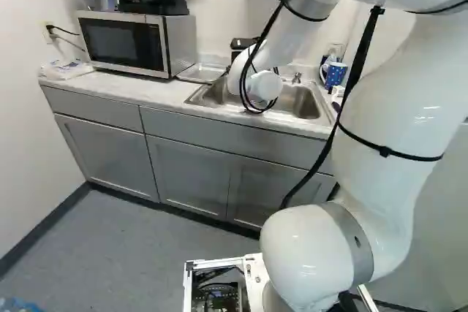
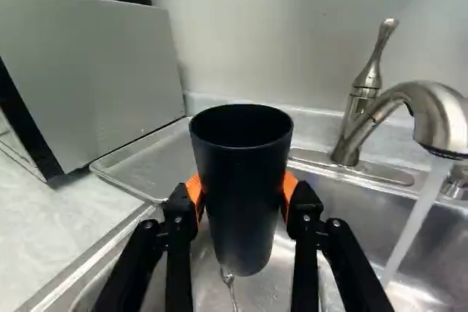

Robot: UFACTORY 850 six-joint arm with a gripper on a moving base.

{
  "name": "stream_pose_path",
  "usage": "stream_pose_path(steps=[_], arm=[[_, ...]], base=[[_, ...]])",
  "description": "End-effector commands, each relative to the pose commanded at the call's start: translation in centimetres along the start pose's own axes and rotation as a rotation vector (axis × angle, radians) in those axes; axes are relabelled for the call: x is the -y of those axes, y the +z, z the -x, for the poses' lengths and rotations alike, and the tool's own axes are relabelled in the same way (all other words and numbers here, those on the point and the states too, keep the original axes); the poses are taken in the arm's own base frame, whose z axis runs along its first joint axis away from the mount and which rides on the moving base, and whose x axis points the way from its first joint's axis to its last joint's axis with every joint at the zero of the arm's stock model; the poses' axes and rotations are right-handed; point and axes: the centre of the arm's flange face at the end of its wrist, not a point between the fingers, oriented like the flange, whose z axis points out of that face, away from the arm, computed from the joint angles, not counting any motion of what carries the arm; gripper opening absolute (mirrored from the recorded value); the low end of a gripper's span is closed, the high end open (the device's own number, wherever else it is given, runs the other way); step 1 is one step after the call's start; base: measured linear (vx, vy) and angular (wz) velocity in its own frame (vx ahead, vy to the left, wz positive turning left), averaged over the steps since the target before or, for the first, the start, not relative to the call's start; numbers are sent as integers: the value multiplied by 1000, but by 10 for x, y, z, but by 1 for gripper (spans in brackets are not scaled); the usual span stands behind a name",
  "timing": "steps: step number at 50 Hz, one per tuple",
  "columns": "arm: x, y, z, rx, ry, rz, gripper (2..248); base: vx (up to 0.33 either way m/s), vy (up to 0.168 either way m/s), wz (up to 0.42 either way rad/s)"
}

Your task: Rinse the cup and place it in the tray

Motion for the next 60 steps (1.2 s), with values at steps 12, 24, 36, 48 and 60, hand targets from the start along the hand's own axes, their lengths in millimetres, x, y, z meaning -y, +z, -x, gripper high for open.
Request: stream_pose_path(steps=[12, 24, 36, 48, 60], arm=[[-18, 1, 13, 26, 13, 43, 123], [-37, 1, 26, 53, 33, 93, 123], [-54, -1, 39, 84, 54, 141, 123], [-72, -7, 50, 108, 76, 192, 123], [-90, -18, 51, 108, 94, 242, 123]], base=[[0, 0, 0], [0, 0, 0], [0, 0, 0], [0, 0, 0], [0, 0, 0]])
